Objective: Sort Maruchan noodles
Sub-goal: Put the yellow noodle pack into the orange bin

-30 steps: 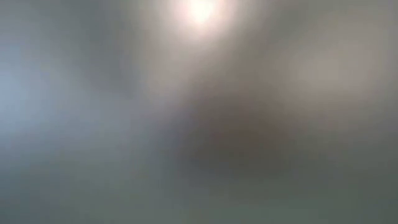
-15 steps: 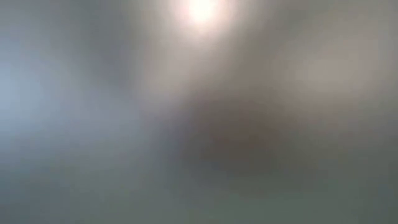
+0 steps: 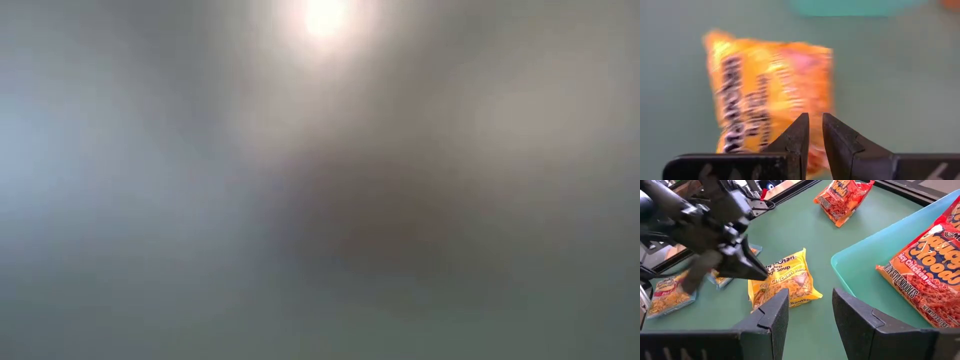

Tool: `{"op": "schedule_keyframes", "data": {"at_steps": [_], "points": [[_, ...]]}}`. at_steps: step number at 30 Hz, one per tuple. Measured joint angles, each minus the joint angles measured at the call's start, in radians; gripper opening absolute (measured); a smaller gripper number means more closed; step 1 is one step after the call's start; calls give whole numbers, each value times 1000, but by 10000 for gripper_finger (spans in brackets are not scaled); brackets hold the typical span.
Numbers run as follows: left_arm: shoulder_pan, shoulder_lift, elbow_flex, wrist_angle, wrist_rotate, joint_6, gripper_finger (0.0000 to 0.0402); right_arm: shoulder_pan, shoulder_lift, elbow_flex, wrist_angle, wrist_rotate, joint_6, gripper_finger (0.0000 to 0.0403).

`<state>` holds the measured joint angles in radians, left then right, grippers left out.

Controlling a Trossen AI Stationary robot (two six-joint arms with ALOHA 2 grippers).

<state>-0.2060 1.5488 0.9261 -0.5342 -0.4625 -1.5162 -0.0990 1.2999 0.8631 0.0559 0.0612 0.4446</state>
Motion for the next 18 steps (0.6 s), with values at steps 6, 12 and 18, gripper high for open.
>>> {"op": "schedule_keyframes", "data": {"at_steps": [6,12,18], "points": [[2,79,-1,-16,15,-250,38,0,0,0,1,0,4,139],[6,136,4,-15,52,-228,38,0,0,0,1,0,16,139],[7,157,6,-11,43,212,38,0,0,0,1,0,18,139]]}}
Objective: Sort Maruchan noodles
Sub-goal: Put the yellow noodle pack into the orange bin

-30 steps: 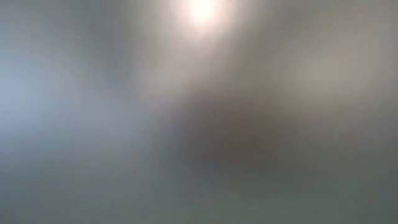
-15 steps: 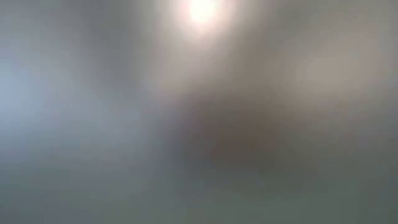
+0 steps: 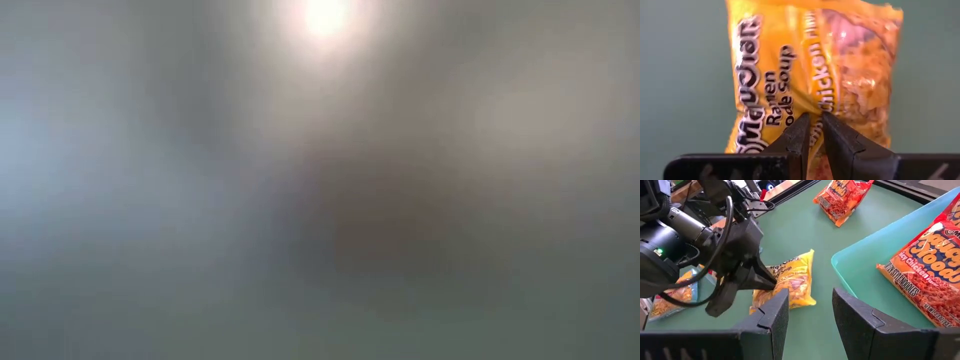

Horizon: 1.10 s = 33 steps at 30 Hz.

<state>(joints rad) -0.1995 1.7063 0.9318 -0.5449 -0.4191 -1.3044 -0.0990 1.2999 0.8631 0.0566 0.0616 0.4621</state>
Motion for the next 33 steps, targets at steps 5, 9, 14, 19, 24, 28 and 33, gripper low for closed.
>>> {"op": "schedule_keyframes", "data": {"at_steps": [5,9,14,19,24,28,33], "points": [[0,-5,-2,-2,-7,568,38,0,0,0,0,1,0,139],[0,-5,-3,-5,-40,1096,38,0,0,0,0,1,0,139],[3,-2,-7,-15,-145,1558,38,0,0,0,0,1,-1,139],[4,-2,-8,-15,-280,1713,38,0,0,0,0,1,-1,139],[-5,-44,9,-12,-291,1543,38,0,0,0,0,1,-1,139],[-6,-97,27,-23,-213,1252,38,0,0,0,0,1,-1,139],[-1,-154,39,-33,-9,776,38,0,0,0,0,1,2,139]]}}
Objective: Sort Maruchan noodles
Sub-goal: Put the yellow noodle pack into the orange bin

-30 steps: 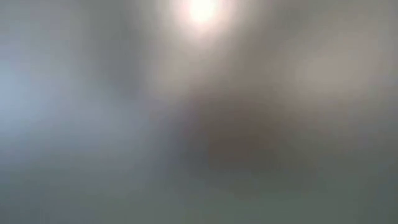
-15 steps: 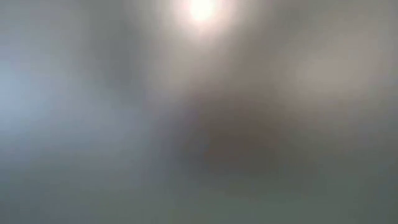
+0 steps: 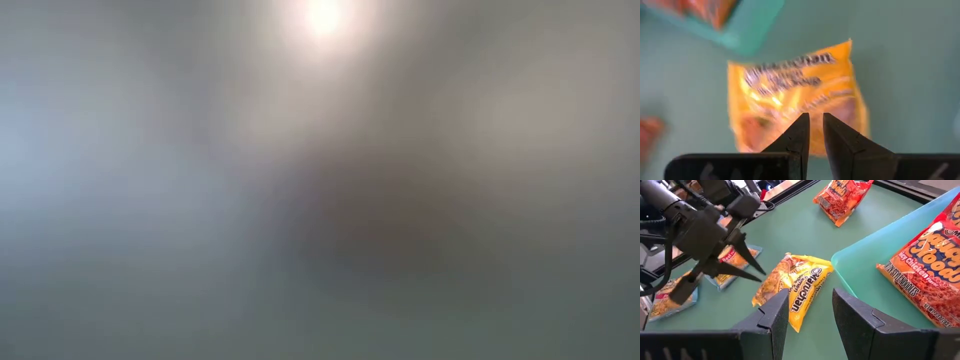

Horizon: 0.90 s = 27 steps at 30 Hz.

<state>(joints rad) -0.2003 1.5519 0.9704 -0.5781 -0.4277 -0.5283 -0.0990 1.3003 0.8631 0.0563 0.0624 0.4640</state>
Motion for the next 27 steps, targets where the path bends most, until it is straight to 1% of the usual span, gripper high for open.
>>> {"op": "schedule_keyframes", "data": {"at_steps": [2,5,9,11,16,22,25,27], "points": [[0,-1,-1,-18,18,-147,38,0,0,0,0,0,43,139],[2,19,-13,-18,16,-253,38,0,7,0,2,1,121,139],[19,70,-26,-20,-53,-285,38,0,29,0,4,1,178,139],[35,92,-30,-18,-51,-300,38,0,46,0,7,1,212,139],[34,121,-28,-14,-7,-316,38,6,97,0,2,-25,306,139],[-2,122,-29,-6,46,-320,37,23,152,0,14,-52,349,139],[-12,124,-31,-7,104,-320,37,23,180,0,31,-120,351,139],[-22,128,-32,-7,116,-320,37,24,199,1,49,-169,356,139]]}}
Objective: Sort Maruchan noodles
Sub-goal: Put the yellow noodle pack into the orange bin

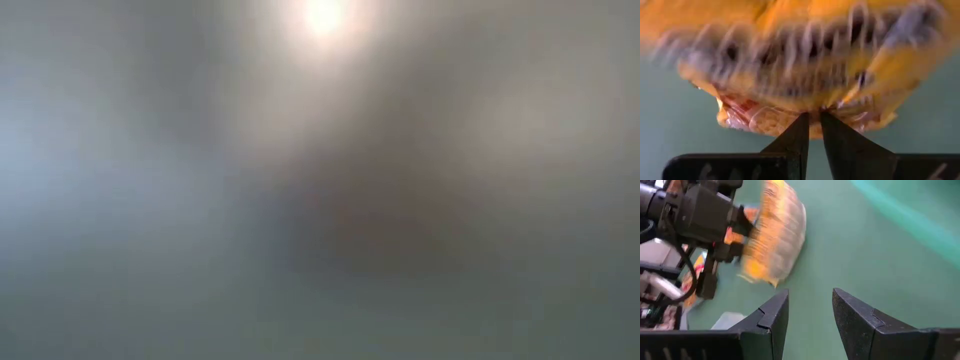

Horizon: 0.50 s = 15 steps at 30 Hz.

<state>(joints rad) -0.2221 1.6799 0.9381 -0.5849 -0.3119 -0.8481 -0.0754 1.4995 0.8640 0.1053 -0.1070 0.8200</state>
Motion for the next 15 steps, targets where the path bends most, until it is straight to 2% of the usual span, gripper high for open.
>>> {"op": "schedule_keyframes", "data": {"at_steps": [4,15], "points": [[-4,10,-4,55,17,0,37,11,52,24,22,-26,7,139],[-6,129,7,157,-77,-33,38,21,179,187,23,-65,-50,139]]}}
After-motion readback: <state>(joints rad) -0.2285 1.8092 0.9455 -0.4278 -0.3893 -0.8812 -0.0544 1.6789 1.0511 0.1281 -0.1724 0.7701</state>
